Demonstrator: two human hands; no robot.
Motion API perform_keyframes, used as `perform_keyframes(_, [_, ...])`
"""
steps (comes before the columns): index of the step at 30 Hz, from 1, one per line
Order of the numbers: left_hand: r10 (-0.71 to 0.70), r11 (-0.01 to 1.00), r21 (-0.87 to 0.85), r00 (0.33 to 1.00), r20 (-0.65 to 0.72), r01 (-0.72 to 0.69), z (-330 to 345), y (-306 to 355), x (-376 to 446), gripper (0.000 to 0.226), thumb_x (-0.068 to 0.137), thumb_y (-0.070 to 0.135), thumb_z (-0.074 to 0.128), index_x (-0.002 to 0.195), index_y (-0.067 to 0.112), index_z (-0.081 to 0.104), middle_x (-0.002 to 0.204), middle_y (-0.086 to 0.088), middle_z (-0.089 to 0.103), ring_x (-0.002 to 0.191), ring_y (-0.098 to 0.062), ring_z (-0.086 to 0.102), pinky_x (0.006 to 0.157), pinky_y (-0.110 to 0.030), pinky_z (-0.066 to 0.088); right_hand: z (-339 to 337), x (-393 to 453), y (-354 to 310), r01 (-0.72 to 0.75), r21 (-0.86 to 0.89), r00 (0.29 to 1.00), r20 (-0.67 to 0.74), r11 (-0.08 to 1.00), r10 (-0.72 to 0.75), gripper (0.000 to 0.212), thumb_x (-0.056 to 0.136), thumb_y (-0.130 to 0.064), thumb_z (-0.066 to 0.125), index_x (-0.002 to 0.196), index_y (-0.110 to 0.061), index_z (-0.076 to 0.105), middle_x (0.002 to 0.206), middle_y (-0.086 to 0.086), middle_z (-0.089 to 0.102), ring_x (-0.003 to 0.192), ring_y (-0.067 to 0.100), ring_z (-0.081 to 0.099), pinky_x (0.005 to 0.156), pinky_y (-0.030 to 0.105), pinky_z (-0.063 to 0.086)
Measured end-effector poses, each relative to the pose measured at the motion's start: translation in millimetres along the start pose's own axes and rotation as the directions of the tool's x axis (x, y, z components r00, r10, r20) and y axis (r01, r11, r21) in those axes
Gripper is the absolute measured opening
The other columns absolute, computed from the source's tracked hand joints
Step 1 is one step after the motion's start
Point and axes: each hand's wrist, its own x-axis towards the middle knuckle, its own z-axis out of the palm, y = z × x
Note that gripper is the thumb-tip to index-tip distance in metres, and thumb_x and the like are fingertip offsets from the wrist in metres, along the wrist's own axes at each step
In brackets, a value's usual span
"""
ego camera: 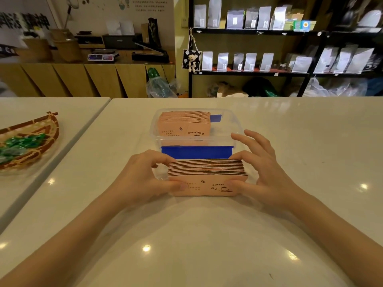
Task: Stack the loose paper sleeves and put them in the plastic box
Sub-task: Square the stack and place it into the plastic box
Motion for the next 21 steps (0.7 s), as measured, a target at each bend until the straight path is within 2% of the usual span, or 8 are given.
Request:
perform_keyframes(3, [0.028, 1.000, 0.013, 1.000, 0.010, -0.029, -1.1, 3.5, -0.4, 0.033, 0.056, 0.039, 0.076, 0.074, 0.055, 0.054, 0.094, 0.029, 0.053, 0.097, -0.002, 0.050, 0.081, -0.020, 0.044, -0.2, 0.0, 0.9, 0.003, -0.007, 1.000, -0.001, 1.000, -0.003, 0.036, 0.062, -0.055, 0.060, 0.095, -0.048, 0.047, 0.141, -0.027, 0.016, 0.130, -0.008, -0.004, 0.115, 0.042, 0.013])
perform_keyframes(8, [0.061, 0.996, 0.067, 0.998, 0.023, -0.062, -0.7, 4.0, -0.2, 0.039, 0.061, 0.032, 0.076, 0.080, 0.051, 0.048, 0.093, 0.031, 0.048, 0.096, 0.003, 0.047, 0.079, -0.015, 0.041, -2.5, -0.8, 2.4, 0.016, -0.048, 0.999, 0.030, 0.999, -0.015, 0.044, 0.060, -0.062, 0.059, 0.099, -0.047, 0.047, 0.149, -0.019, 0.017, 0.138, 0.004, -0.004, 0.114, 0.041, 0.011])
perform_keyframes(13, [0.104, 0.979, 0.175, 0.994, 0.026, -0.107, -5.4, 2.8, 2.7, 0.046, 0.055, 0.048, 0.072, 0.097, 0.036, 0.057, 0.099, 0.031, 0.045, 0.103, 0.007, 0.041, 0.082, -0.014, 0.040, -11.2, 7.0, 4.7, 0.109, -0.127, 0.991, 0.088, 0.986, -0.099, 0.046, 0.059, -0.066, 0.059, 0.099, -0.044, 0.051, 0.143, -0.025, 0.016, 0.136, -0.002, -0.007, 0.113, 0.039, 0.006])
perform_keyframes(15, [0.128, 0.970, 0.202, 0.991, 0.029, -0.131, -13.6, 9.0, 4.8, 0.050, 0.049, 0.055, 0.065, 0.095, 0.038, 0.057, 0.102, 0.031, 0.044, 0.103, 0.008, 0.039, 0.082, -0.013, 0.039, -17.6, 12.6, 2.1, 0.146, -0.124, 0.987, 0.083, 0.981, -0.137, 0.046, 0.058, -0.069, 0.055, 0.096, -0.044, 0.052, 0.141, -0.027, 0.016, 0.133, -0.006, -0.007, 0.111, 0.036, 0.006])
perform_keyframes(18, [0.188, 0.947, 0.263, 0.982, 0.006, -0.183, -33.0, 19.8, 13.3, 0.047, 0.048, 0.058, 0.063, 0.091, 0.041, 0.059, 0.103, 0.034, 0.043, 0.101, 0.014, 0.037, 0.081, -0.006, 0.032, -30.2, 25.9, -4.9, 0.196, -0.131, 0.980, 0.035, 0.972, -0.193, 0.044, 0.059, -0.065, 0.059, 0.094, -0.040, 0.055, 0.140, -0.025, 0.020, 0.131, -0.010, -0.006, 0.110, 0.033, 0.004])
perform_keyframes(21, [0.208, 0.941, 0.278, 0.978, -0.028, -0.192, -54.6, 30.0, 29.0, 0.041, 0.048, 0.056, 0.063, 0.087, 0.043, 0.057, 0.103, 0.033, 0.044, 0.100, 0.009, 0.037, 0.087, -0.014, 0.029, -44.6, 47.9, -14.2, 0.226, -0.156, 0.973, -0.010, 0.962, -0.230, 0.046, 0.060, -0.065, 0.056, 0.095, -0.036, 0.057, 0.144, -0.016, 0.026, 0.137, 0.002, 0.001, 0.111, 0.038, 0.005])
